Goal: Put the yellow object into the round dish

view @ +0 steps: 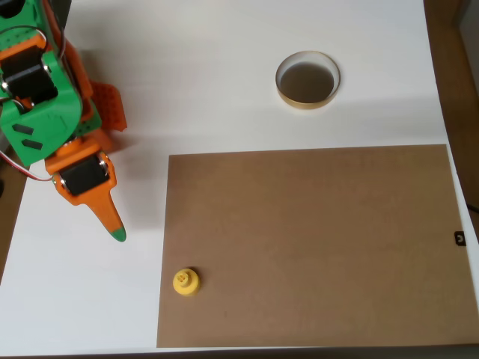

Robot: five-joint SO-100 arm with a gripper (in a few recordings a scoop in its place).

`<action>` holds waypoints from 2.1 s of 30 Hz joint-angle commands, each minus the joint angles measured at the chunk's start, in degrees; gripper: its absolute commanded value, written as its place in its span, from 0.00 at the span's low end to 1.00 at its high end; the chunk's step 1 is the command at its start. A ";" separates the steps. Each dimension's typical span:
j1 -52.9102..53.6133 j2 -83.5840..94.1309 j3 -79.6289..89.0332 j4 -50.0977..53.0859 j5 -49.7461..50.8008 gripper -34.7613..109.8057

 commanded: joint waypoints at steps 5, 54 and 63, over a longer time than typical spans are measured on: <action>1.14 1.49 -0.09 -0.18 -0.26 0.25; 1.14 1.49 -0.26 0.35 2.11 0.24; 1.23 1.49 -0.26 0.35 2.11 0.24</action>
